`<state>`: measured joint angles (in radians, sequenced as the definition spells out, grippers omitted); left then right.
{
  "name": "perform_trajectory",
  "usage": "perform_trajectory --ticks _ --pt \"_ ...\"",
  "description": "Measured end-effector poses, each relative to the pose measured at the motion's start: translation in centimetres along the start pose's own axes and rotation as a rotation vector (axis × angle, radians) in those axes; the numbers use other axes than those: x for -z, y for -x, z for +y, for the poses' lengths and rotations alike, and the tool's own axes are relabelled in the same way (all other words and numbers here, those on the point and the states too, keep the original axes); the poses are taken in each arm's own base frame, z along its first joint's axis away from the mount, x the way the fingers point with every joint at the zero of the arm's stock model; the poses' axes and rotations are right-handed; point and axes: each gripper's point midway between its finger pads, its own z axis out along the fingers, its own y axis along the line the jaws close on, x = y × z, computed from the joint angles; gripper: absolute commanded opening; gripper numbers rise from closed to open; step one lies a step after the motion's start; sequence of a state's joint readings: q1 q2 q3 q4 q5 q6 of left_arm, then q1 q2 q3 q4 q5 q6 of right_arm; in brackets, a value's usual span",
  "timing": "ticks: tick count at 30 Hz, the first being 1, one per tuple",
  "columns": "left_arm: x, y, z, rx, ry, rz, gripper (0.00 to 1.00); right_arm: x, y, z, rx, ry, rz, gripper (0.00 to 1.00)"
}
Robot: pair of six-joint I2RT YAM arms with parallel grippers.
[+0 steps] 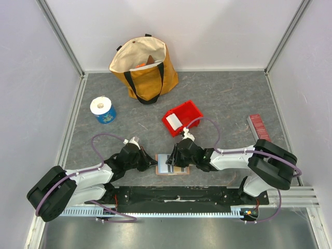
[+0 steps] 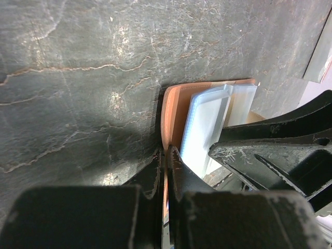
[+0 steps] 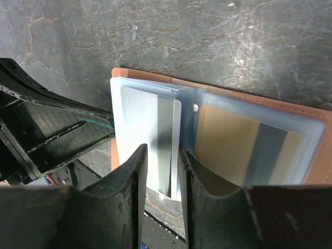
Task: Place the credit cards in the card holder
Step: Insert the credit card into the card holder.
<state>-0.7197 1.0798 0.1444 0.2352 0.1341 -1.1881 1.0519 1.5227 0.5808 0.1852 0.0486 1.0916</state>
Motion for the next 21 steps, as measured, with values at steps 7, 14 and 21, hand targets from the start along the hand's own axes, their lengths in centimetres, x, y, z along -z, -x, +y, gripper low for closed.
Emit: perform_trajectory --ticks 7,14,21 --pt "0.0 0.0 0.0 0.000 0.000 0.000 0.02 -0.4 -0.4 0.0 0.022 0.000 0.025 0.19" --pt "0.0 0.0 0.0 0.001 0.001 -0.001 0.02 -0.4 -0.4 0.0 0.028 0.005 0.036 0.33" --pt "0.2 0.1 0.1 0.001 0.006 -0.004 0.02 0.6 0.4 0.8 0.092 0.005 0.022 0.51"
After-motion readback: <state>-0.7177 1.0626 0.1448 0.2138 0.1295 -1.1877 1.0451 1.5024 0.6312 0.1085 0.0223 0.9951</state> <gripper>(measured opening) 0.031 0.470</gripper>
